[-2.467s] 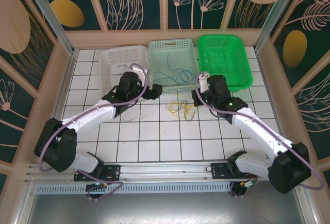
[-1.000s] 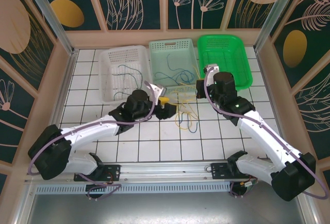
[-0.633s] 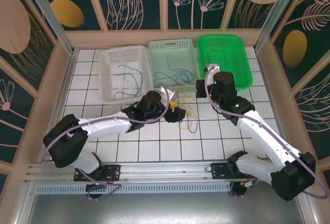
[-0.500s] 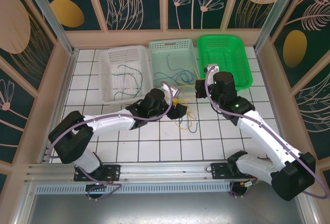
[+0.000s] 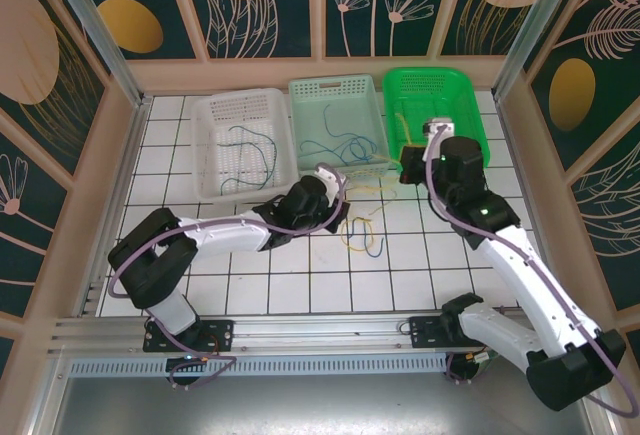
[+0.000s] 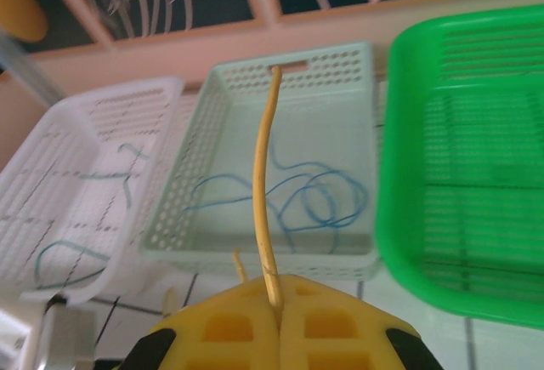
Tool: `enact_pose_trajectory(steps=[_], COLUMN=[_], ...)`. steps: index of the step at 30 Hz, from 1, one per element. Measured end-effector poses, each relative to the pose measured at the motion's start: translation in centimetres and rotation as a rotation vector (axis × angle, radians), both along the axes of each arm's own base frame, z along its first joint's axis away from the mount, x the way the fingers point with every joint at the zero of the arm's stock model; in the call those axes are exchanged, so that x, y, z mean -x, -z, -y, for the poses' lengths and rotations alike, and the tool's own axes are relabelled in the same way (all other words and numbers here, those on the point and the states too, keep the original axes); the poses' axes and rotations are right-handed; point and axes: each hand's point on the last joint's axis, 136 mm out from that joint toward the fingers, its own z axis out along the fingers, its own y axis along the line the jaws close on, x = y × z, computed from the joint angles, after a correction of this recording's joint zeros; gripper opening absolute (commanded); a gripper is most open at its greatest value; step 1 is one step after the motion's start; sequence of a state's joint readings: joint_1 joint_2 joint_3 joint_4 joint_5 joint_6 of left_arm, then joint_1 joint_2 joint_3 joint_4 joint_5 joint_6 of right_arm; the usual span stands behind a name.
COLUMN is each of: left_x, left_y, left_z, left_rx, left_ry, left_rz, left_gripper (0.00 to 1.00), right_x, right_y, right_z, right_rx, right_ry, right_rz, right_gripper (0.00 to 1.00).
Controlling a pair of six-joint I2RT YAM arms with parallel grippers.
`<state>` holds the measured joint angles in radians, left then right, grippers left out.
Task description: Untangle the cables
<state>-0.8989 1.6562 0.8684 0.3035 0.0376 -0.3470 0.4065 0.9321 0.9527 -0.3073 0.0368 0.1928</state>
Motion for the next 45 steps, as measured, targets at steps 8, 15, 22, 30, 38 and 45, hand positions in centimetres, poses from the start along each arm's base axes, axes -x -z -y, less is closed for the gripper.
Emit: enact_pose_trajectory(steps=[8,15,22,30,38,45], left_x=[0.1,-0.3,-0.5,-0.5,-0.3,-0.3], left_y=[1.8,3.2,5.2,5.5,5.4,-1.4], left_z=[-1.6,-3.5,-6.4,-6.5,-6.4,-6.4], left_rx=[-0.078,-0.176,-0.301,-0.331,-0.358,-0.25], left_ry=[-0.038,-0.105,-0.188,-0.18,-0.145,-0.129], left_rz=[-0.017,-0.017,-0.015,-0.022,-0.012,0.11], left_gripper=[0.0,0.0,0.0,0.13,0.76,0.83], right_x=[0.7,1.1,1.3,1.2,1.0,0.9], right_y=[-3.0,-2.8,-3.7,-1.9,-0.1,3.3], right_z=[3.9,4.5,5.9,4.9,2.4,-0.2], right_rx=[-0.019,0.002,0.054,0.065,0.024,0.074], right_ry=[0.112,0.131,0.179,0.126,-0.001,-0.123], right_rz=[0.077,0.067,0.086,0.043,0.017,-0.055], right_gripper=[0.0,0.0,0.0,0.0,0.0,0.0])
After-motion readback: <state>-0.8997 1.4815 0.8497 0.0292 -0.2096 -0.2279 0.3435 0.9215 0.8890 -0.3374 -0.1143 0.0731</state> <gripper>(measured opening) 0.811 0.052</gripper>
